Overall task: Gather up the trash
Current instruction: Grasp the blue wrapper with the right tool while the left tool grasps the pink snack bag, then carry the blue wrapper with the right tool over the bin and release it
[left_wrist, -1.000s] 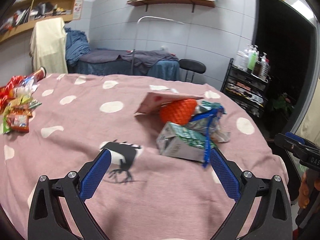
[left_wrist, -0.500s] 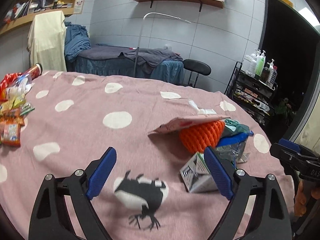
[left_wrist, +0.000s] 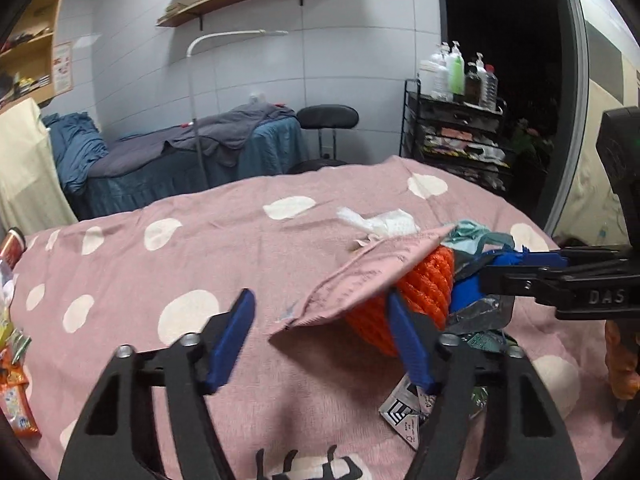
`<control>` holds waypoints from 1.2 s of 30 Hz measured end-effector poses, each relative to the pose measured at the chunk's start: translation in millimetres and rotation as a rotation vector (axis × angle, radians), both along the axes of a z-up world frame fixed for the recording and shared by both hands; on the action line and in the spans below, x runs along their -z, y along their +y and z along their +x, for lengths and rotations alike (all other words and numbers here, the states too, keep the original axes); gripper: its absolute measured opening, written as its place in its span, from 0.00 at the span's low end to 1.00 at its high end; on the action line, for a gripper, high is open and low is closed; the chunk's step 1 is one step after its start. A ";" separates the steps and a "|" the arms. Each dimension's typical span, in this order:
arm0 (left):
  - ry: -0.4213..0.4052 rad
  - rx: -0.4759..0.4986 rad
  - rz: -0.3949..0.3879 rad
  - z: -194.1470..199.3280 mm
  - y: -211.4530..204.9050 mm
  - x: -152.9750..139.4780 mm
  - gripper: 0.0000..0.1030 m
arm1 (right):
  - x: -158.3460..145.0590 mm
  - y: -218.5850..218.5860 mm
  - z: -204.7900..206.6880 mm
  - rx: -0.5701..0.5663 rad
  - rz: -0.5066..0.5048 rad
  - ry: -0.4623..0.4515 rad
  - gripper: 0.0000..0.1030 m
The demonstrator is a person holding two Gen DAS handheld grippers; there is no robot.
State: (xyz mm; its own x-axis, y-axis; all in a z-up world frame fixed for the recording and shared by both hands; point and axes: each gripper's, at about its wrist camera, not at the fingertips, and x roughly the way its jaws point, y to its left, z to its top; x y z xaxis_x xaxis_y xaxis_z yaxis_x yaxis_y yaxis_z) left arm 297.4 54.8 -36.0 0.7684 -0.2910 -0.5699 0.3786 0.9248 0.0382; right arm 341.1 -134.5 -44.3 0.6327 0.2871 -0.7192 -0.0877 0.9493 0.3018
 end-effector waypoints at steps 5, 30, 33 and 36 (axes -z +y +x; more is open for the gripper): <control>-0.006 0.033 0.034 -4.6 -11.1 5.9 0.18 | 5.8 1.2 0.4 -0.015 -0.027 -0.014 0.19; -0.149 -0.118 -0.158 -89.6 -3.2 -41.8 0.04 | -49.9 -51.3 -95.3 -0.046 -0.027 -0.249 0.13; -0.153 -0.116 -0.176 -99.4 -9.7 -45.9 0.04 | -51.8 -62.0 -107.7 -0.038 -0.024 -0.258 0.13; -0.164 -0.115 -0.172 -106.5 -17.1 -47.3 0.04 | -52.9 -74.3 -118.3 -0.023 -0.021 -0.263 0.13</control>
State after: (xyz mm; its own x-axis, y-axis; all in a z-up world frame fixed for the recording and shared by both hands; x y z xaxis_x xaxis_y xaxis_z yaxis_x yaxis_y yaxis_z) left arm 190.8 37.6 11.3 0.8803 -0.2776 -0.3847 0.2718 0.9598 -0.0706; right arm 222.8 -208.8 8.5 0.7919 0.2907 -0.5371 -0.1824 0.9519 0.2463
